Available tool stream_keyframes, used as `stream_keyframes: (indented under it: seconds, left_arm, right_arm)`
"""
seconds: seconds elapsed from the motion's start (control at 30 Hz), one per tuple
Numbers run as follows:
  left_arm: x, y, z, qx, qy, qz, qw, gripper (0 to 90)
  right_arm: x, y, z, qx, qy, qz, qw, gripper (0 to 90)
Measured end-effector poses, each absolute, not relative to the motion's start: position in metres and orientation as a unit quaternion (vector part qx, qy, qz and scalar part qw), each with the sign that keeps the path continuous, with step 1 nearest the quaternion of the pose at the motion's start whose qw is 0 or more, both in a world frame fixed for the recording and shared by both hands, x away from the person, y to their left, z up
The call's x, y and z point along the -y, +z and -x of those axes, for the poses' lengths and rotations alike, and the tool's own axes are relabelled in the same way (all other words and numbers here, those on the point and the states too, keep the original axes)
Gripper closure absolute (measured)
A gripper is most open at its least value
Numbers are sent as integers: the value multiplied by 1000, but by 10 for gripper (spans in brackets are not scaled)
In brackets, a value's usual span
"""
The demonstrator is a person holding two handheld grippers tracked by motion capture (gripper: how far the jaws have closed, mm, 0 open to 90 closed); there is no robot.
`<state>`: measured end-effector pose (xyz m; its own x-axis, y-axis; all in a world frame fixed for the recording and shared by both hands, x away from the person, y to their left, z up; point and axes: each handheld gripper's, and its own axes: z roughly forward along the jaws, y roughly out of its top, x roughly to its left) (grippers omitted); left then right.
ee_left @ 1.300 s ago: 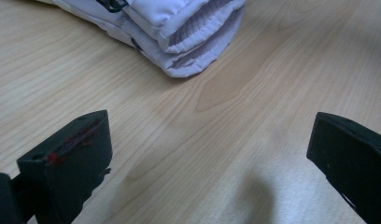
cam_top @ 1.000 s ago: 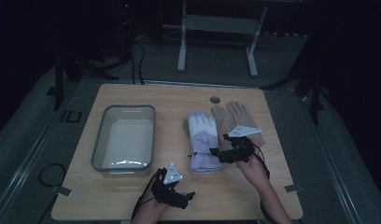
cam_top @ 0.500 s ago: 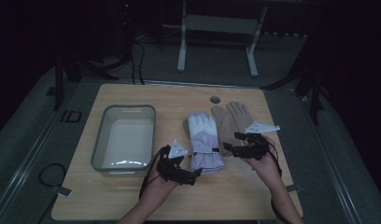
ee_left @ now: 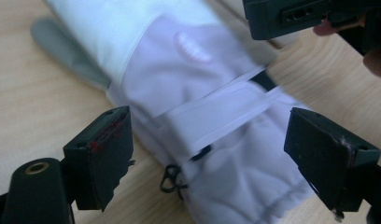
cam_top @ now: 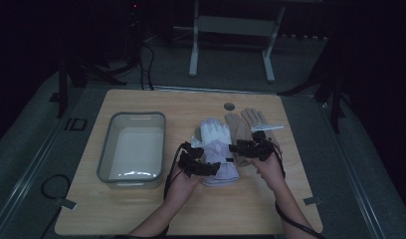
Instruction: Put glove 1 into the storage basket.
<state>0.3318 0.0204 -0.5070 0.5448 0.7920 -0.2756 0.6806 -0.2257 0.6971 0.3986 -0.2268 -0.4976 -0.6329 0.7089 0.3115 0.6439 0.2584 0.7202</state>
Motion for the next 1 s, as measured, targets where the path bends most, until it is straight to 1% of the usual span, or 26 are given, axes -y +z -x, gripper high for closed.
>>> stream_keyframes:
  seconds: [0.03, 0.07, 0.13, 0.2, 0.23, 0.27, 0.33, 0.37, 0.4, 0.43, 0.53, 0.57, 0.63, 0.7, 0.73, 0.8, 0.87, 0.93, 1.0]
  left_arm:
    - [-21, -510, -333, -476, 61, -779, 404, 185]
    - [-22, -514, -335, -481, 55, -778, 401, 185]
    - [-23, -521, -337, -484, 42, -779, 397, 211]
    - [-26, -531, -340, -485, 22, -780, 394, 248]
    - [-27, -535, -340, -487, 14, -780, 394, 248]
    - [-28, -539, -341, -489, 4, -779, 392, 282]
    - [-31, -547, -343, -490, -10, -777, 394, 283]
    - [-33, -550, -344, -490, -21, -776, 397, 307]
    - [-34, -553, -345, -490, -28, -774, 399, 307]
    - [-36, -555, -346, -489, -35, -773, 402, 315]
    - [-35, -557, -348, -471, -43, -781, 407, 402]
    - [-35, -557, -350, -464, -48, -786, 406, 425]
    - [-36, -557, -352, -462, -57, -787, 404, 474]
    - [-36, -556, -353, -461, -60, -789, 401, 518]
    - [-36, -555, -353, -459, -59, -792, 398, 545]
    - [-34, -551, -353, -457, -50, -799, 388, 605]
    - [-33, -548, -352, -451, -46, -805, 383, 643]
    - [-34, -548, -354, -454, -56, -802, 383, 674]
    - [-35, -546, -355, -454, -60, -802, 384, 700]
  right_arm:
    - [226, -507, -402, -788, 434, -436, 19, 434]
    - [226, -507, -402, -788, 434, -436, 19, 434]
    - [225, -518, -405, -785, 432, -444, -8, 427]
    - [221, -531, -407, -793, 411, -450, -14, 424]
    - [221, -531, -407, -793, 411, -450, -14, 424]
    - [216, -539, -406, -801, 393, -452, -16, 425]
    - [215, -542, -406, -802, 390, -453, -22, 426]
    - [217, -548, -407, -793, 393, -462, -52, 429]
    - [217, -548, -407, -793, 393, -462, -52, 429]
    - [218, -550, -409, -789, 395, -466, -64, 430]
    - [219, -555, -412, -781, 403, -466, -103, 502]
    - [219, -555, -412, -780, 404, -466, -107, 526]
    - [219, -556, -411, -778, 410, -461, -117, 602]
    - [218, -556, -409, -780, 413, -458, -106, 671]
    - [216, -554, -406, -785, 411, -454, -93, 698]
    - [209, -549, -400, -801, 403, -441, -51, 732]
    - [200, -543, -393, -816, 386, -430, -4, 752]
    - [195, -539, -389, -823, 374, -427, 22, 761]
    - [192, -537, -387, -825, 371, -425, 33, 767]
